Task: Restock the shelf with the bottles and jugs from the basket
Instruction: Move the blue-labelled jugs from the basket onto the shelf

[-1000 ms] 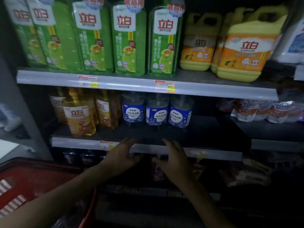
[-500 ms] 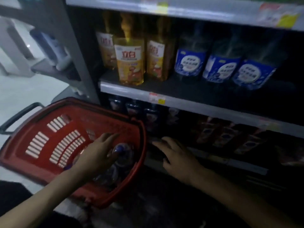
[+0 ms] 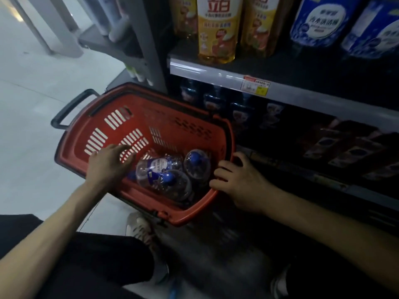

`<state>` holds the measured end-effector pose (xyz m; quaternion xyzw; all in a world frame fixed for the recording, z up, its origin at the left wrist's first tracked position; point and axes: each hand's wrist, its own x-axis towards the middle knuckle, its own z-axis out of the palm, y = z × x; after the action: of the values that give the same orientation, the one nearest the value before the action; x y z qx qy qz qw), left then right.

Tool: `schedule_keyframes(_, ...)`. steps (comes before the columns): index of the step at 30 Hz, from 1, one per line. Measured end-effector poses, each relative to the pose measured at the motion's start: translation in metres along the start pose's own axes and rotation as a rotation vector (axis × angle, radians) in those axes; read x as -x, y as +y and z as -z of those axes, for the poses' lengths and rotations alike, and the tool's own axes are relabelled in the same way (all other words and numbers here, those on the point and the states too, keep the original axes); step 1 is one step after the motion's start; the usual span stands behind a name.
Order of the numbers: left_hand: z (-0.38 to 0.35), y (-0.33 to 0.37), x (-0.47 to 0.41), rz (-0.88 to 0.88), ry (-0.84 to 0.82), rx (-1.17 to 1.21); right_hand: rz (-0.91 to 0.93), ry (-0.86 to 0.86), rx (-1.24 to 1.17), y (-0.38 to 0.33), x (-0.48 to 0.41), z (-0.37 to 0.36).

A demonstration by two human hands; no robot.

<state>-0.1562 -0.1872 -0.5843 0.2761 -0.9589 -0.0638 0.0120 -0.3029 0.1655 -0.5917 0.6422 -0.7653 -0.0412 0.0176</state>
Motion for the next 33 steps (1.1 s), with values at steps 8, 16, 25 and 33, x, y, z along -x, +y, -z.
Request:
schedule_keyframes(8,0.007,-0.030,0.003,0.340,0.223,0.028,0.005,0.133,-0.026,0.041,0.041,-0.010)
schedule_keyframes(16,0.002,0.022,0.018,0.378,0.119,0.180,-0.062,0.177,-0.068,0.060,0.119,-0.015)
schedule_keyframes(25,-0.004,0.071,0.017,0.240,0.090,0.177,-0.259,0.002,-0.120,0.045,0.182,-0.003)
schedule_keyframes(33,-0.006,0.123,0.009,0.098,0.089,0.237,-0.654,-0.013,-0.334,-0.009,0.227,-0.002)
